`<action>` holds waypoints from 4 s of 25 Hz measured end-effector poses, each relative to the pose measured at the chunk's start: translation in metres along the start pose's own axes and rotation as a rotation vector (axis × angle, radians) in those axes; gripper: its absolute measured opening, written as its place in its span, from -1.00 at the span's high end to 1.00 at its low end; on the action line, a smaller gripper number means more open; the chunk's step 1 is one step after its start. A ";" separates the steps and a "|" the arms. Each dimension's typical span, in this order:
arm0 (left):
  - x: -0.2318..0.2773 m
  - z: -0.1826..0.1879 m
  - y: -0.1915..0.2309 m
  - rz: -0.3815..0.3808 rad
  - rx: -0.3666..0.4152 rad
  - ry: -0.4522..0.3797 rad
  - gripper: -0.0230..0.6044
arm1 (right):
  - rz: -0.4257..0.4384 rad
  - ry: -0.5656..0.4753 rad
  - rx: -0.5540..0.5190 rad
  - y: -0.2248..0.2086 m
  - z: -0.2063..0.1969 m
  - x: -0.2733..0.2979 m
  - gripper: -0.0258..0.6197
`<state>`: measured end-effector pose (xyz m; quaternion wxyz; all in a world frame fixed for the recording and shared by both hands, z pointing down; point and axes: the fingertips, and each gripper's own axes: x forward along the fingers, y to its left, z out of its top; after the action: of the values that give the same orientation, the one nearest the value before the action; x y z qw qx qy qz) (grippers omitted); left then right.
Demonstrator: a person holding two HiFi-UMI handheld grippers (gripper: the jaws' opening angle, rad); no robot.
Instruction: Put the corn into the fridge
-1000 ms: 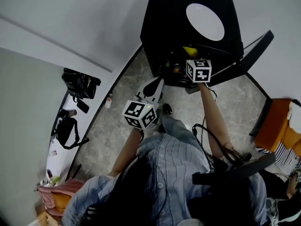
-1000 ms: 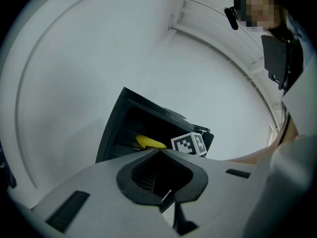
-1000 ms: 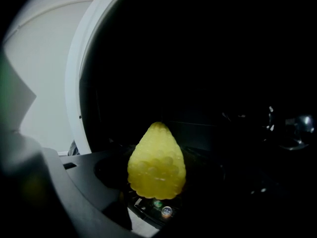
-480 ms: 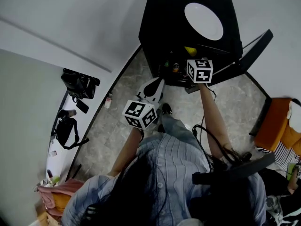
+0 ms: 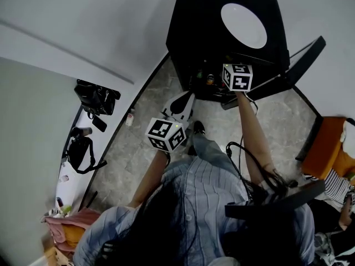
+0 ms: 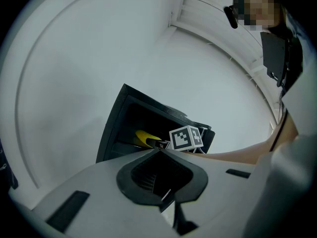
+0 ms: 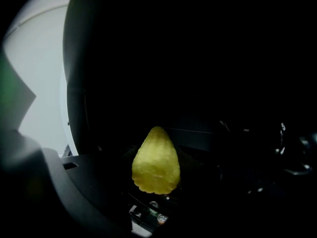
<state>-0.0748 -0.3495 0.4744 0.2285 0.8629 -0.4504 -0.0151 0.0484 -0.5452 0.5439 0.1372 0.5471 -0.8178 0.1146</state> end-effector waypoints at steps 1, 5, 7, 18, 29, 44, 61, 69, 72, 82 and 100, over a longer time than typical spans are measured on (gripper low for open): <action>-0.001 0.001 0.000 0.000 0.000 -0.001 0.90 | -0.001 0.001 -0.006 0.001 -0.001 -0.001 0.11; -0.004 0.002 0.003 0.004 -0.002 -0.005 0.91 | -0.006 0.006 -0.038 0.007 -0.008 -0.008 0.11; -0.006 0.002 0.002 0.002 -0.001 -0.007 0.90 | -0.008 -0.006 -0.032 0.008 -0.008 -0.015 0.11; -0.021 0.002 -0.017 -0.023 0.024 -0.015 0.91 | -0.029 -0.037 0.074 0.015 -0.011 -0.062 0.11; -0.052 0.004 -0.044 -0.051 0.055 -0.053 0.91 | 0.049 -0.099 0.170 0.059 -0.006 -0.145 0.18; -0.128 -0.027 -0.079 -0.058 0.028 -0.080 0.91 | 0.101 -0.186 0.218 0.131 -0.003 -0.256 0.53; -0.188 -0.046 -0.112 -0.055 0.023 -0.118 0.91 | 0.160 -0.169 0.235 0.187 -0.020 -0.331 0.68; -0.183 -0.027 -0.130 -0.038 0.059 -0.167 0.90 | 0.198 -0.164 0.225 0.188 -0.018 -0.343 0.72; -0.174 -0.026 -0.144 -0.038 0.071 -0.170 0.90 | 0.210 -0.158 0.223 0.178 -0.021 -0.354 0.72; -0.181 -0.046 -0.206 -0.026 0.078 -0.168 0.90 | 0.239 -0.132 0.203 0.158 -0.049 -0.422 0.73; -0.228 -0.082 -0.270 0.012 0.101 -0.173 0.90 | 0.326 -0.122 0.200 0.169 -0.088 -0.521 0.83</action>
<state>0.0167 -0.0079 0.3967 0.1453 0.8661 -0.4737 -0.0654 0.0904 -0.0024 0.4375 0.0121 0.4244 -0.8868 0.1826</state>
